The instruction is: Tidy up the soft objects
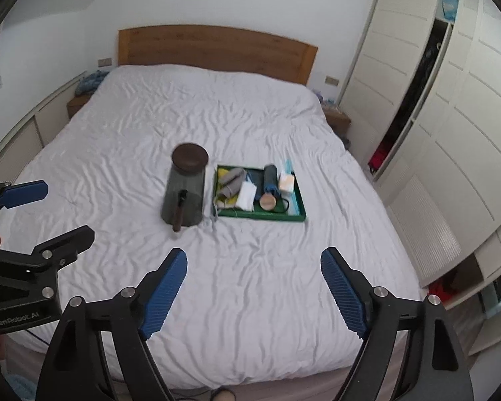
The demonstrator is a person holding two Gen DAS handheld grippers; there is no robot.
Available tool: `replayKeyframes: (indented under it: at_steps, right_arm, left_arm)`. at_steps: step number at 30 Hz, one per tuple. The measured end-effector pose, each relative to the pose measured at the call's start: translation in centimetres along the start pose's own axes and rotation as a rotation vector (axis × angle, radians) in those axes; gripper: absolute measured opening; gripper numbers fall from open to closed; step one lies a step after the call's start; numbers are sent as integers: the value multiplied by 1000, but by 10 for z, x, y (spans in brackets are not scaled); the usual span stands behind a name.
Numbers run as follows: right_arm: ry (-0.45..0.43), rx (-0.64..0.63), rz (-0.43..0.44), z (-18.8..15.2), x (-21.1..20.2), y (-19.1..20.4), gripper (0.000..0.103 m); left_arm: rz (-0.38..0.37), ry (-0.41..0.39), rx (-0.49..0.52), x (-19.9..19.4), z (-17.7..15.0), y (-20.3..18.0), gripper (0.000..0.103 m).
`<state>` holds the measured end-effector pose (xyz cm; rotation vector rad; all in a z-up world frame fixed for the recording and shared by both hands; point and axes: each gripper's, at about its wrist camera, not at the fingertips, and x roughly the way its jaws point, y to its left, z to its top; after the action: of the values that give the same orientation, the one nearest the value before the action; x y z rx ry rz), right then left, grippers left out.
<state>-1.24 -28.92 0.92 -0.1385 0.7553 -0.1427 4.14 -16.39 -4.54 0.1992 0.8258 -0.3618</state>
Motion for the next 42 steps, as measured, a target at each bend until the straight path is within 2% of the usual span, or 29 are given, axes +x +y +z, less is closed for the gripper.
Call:
replayKeyframes:
  at_steps: [5,10,17,20,30,42]
  right_arm:
    - [-28,-53,63,-2,-34,4,84]
    - [-22,-91,100,-16,-38,-8,84]
    - [19,-109,155,-6,1,-16,84]
    - [25,-126,188,4,20,-14,84]
    - [-30,-180,239,27,42,-4,84]
    - [-66,-207,265,23,54,8,84]
  left_arm:
    - [37,-22,-20,-25,2,0,78]
    - [42,-13,-43,-29,-3,1,78]
    - [120,29,-88,-5,-9,18,78]
    - [155,15,-116,-2,-11,28,78]
    - [128,-45,-208,-8,-4,49,78]
    - [147,-65,-248,-9,-1,65,78]
